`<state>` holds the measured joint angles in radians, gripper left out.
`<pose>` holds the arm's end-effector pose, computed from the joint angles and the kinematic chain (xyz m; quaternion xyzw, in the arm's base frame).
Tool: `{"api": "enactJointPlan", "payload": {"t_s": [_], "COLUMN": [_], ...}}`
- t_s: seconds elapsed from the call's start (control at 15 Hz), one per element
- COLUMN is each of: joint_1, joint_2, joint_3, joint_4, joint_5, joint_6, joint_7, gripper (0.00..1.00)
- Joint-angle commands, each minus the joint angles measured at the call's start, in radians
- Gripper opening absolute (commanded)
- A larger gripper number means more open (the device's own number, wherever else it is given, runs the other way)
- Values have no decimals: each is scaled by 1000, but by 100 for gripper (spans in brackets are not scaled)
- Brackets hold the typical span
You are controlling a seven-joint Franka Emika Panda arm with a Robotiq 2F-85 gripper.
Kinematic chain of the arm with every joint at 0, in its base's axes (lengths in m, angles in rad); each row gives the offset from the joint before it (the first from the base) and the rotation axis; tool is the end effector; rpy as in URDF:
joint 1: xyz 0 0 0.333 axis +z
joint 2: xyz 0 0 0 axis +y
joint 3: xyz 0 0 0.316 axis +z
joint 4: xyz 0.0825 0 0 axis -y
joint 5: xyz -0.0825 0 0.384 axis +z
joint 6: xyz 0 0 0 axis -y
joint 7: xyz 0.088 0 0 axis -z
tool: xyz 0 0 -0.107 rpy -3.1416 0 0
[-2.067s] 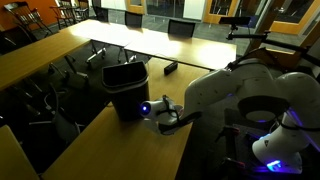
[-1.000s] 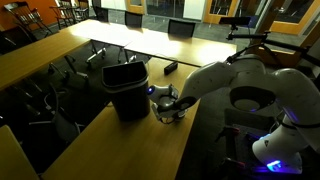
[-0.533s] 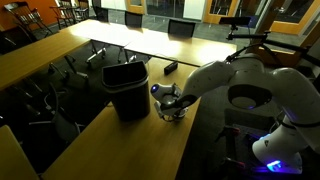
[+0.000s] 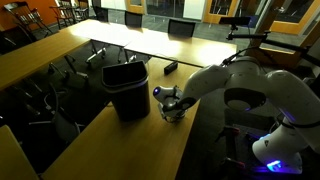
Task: Remove the marker from the cup and put it on the table
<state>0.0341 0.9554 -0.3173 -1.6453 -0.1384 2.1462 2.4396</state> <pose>0.5944 -0.1726 0.0527 0.2808 -0.9186 0.0676 0.2698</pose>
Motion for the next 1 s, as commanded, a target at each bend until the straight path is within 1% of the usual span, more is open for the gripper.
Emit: {"api": "enactJointPlan", "payload": {"t_s": [0.0,0.07,0.2,0.27,0.33,0.47,0.67,0.93], "joint_1": [26,34,52,63,67,83,89,162], "joint_2": [10,8,5,2,-3,-20,-82,-193], "joint_3": [-25,-31,-43,-50,-51,-55,-30,-54], "joint_4": [8,8,12,11,10,1,-43,-127], "joint_5": [-10,-17,-33,-43,-48,-64,-64,-132], "joint_6": [-2,-5,-28,-35,-40,-51,-40,-70], "joint_7": [52,62,90,103,103,108,78,140], "gripper": [28,27,13,3,0,5,5,5]}}
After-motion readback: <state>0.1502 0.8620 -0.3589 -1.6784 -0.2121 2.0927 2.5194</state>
